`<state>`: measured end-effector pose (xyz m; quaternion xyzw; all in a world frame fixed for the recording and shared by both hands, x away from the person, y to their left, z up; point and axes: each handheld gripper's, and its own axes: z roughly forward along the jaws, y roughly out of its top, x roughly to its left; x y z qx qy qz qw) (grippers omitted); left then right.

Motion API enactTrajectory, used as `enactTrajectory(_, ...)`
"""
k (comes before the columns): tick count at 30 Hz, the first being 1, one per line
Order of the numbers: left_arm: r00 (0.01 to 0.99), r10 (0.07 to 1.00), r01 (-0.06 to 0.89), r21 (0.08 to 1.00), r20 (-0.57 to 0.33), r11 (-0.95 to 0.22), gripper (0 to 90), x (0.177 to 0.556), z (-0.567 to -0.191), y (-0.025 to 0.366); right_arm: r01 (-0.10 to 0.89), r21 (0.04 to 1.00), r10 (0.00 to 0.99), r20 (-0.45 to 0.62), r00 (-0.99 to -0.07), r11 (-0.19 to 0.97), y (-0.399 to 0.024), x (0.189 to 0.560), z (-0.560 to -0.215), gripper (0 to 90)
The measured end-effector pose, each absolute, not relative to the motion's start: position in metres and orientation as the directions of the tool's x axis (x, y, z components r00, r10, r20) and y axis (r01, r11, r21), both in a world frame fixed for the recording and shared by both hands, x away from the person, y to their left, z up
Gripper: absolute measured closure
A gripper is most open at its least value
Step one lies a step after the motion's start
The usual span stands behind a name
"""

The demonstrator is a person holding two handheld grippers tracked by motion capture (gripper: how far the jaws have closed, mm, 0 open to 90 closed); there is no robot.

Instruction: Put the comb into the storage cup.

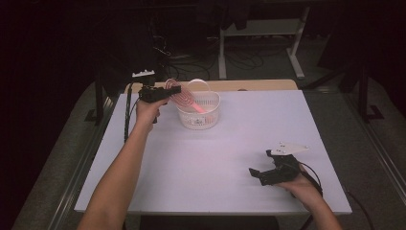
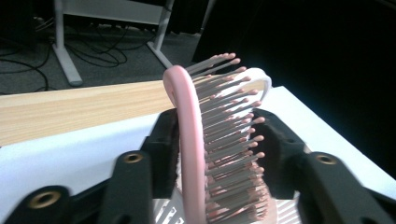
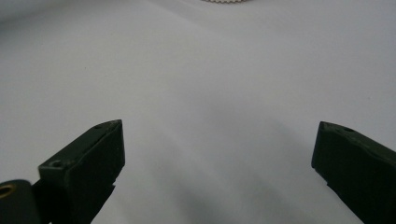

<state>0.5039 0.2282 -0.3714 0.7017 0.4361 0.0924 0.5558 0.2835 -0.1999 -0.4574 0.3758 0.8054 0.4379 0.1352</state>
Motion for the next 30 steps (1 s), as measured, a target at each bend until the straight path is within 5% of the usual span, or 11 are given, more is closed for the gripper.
enactTrajectory(20,0.618,0.725,0.505,0.860,-0.305,-0.068,16.3,0.497,-0.367,0.236,0.489,0.806,0.724,0.114,-0.680,0.333,-0.201,0.283,-0.460,2.3)
enactTrajectory(30,0.642,0.730,0.482,0.864,-0.234,-0.147,9.9,0.485,-0.364,0.248,0.488,0.804,0.722,0.109,-0.683,0.340,-0.200,0.284,-0.460,2.3)
